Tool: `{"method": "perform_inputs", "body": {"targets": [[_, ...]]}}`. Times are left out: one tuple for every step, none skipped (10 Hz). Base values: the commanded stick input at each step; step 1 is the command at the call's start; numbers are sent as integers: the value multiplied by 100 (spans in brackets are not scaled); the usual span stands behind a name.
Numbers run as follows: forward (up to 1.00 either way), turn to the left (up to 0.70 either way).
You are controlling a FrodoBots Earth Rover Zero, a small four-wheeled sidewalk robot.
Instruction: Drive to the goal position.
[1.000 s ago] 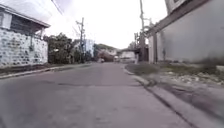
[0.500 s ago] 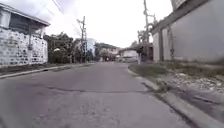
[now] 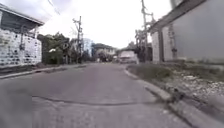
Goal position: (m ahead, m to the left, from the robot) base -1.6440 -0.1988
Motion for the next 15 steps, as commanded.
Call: {"method": "perform_inputs", "body": {"targets": [[100,6],[100,6],[100,6],[100,6],[100,6],[100,6],[100,6],[100,6],[100,6],[100,6],[100,6],[100,6],[100,6],[100,-10],[100,-34]]}}
